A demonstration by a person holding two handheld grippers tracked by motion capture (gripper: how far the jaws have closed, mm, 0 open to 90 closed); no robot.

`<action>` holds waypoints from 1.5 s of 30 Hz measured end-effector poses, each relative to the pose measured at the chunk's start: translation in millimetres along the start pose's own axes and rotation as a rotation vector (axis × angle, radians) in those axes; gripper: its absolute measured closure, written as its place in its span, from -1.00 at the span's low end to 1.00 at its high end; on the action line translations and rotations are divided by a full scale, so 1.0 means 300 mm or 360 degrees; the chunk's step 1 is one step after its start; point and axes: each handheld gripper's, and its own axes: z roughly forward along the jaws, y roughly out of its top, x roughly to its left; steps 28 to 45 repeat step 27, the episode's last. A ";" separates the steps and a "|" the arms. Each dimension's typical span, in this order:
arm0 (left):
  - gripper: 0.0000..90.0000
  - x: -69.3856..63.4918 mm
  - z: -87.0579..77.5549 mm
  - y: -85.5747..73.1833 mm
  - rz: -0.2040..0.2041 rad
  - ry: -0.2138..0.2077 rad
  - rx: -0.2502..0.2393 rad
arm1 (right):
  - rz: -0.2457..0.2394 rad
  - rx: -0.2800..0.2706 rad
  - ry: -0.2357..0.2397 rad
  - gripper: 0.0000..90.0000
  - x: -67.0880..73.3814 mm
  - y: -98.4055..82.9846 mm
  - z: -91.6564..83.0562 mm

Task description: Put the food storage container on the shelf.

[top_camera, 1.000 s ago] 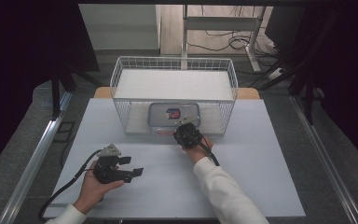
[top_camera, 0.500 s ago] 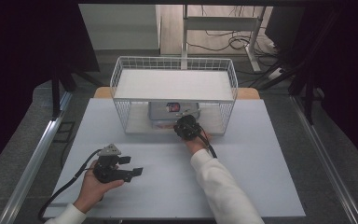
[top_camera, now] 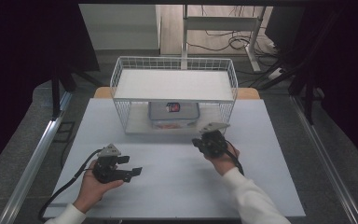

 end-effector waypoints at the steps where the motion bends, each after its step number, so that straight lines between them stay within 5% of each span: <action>1: -0.42 0.000 0.000 0.000 0.0000 0.0000 0.0000 | 0.0002 0.0006 0.0011 0.97 0.002 -0.020 -0.024; 7: -0.42 -0.004 -0.001 -0.001 -0.0009 0.0004 -0.0006 | -0.0015 0.0016 0.0026 0.97 0.004 -0.158 -0.161; 12: -0.42 -0.005 0.002 -0.001 -0.0017 0.0008 -0.0007 | 0.0097 0.0027 0.0015 0.96 -0.042 -0.276 -0.255; 19: -0.42 -0.007 -0.003 -0.001 -0.0013 0.0020 -0.0011 | 0.0076 0.0030 0.0017 0.88 -0.049 -0.276 -0.256; 20: -0.42 -0.008 -0.005 -0.002 -0.0013 0.0020 -0.0013 | 0.0074 0.0021 0.0023 0.77 -0.047 -0.275 -0.256; 23: -0.42 -0.008 -0.007 -0.002 -0.0011 0.0019 -0.0018 | 0.0110 -0.0032 -0.0008 -0.13 -0.043 -0.272 -0.257; 26: -0.42 -0.007 -0.003 -0.001 -0.0016 0.0011 -0.0019 | 0.0129 -0.0069 -0.0038 -0.41 -0.042 -0.274 -0.264; 45: -0.42 -0.007 -0.002 -0.001 -0.0015 0.0013 -0.0017 | 0.0130 -0.0076 -0.0039 -0.44 -0.043 -0.275 -0.266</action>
